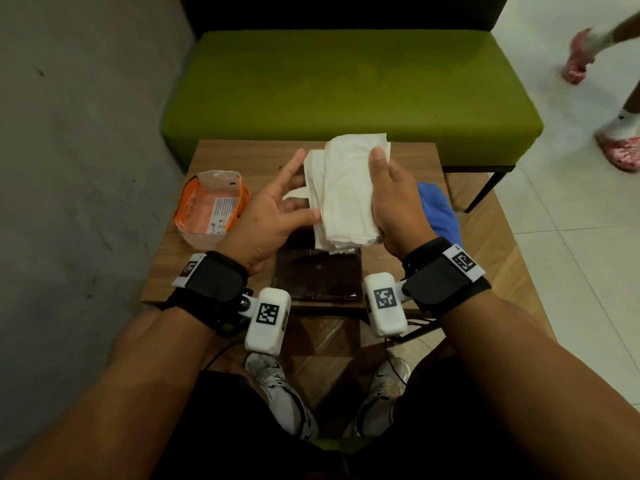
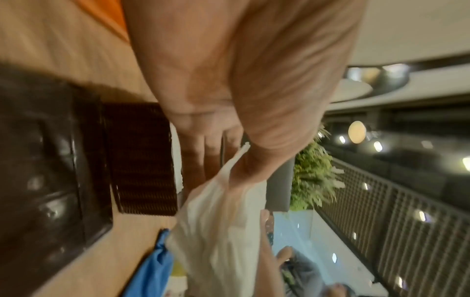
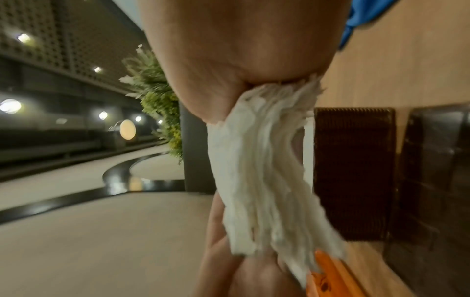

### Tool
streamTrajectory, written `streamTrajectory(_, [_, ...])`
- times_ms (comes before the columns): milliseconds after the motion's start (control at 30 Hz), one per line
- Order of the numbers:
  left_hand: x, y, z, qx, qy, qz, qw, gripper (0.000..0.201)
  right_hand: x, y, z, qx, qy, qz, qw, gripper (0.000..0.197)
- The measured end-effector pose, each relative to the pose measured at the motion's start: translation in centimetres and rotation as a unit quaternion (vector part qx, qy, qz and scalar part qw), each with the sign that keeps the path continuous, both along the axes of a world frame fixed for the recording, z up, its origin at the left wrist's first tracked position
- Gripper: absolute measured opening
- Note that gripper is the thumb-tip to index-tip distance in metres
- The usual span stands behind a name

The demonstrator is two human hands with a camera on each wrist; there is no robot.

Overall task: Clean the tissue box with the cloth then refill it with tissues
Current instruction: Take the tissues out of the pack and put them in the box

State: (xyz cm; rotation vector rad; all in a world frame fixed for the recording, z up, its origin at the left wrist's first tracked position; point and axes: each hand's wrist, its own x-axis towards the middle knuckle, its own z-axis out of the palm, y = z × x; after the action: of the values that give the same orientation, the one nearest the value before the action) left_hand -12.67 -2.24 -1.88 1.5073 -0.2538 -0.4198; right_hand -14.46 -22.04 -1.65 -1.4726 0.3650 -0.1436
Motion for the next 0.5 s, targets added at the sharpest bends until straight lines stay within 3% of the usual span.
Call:
streamTrajectory(100, [-0.3, -0.8, 0.4, 0.092, -0.079, 0.154, 0.981, 0.046, 0.7, -0.2, -0.1, -0.184, -0.033, -0.043, 0.981, 0.042])
streamTrajectory(167, [-0.9, -1.9, 1.2, 0.081, -0.078, 0.145, 0.983, 0.024, 0.7, 0.4, 0.5, -0.284, -0.06, -0.04, 0.956, 0.033])
streamTrajectory(300, [-1.8, -3.7, 2.7, -0.038, 0.071, 0.017, 0.997, 0.047, -0.7, 2.6, 1.7, -0.389, -0.118, 0.058, 0.912, 0.023])
streamTrajectory(400, [-1.1, -3.4, 2.1, -0.141, 0.166, 0.027, 0.976, 0.061, -1.4, 3.0, 2.2, -0.413, -0.139, 0.151, 0.887, 0.017])
streamTrajectory(467, [-0.8, -2.8, 1.2, -0.163, 0.19, 0.054, 0.967, 0.054, -1.6, 2.7, 2.2, -0.367, -0.155, 0.151, 0.905, 0.015])
streamTrajectory(500, [-0.5, -2.5, 0.9, -0.165, 0.196, 0.07, 0.964, 0.048, -1.6, 2.3, 2.1, -0.339, -0.164, 0.11, 0.92, 0.016])
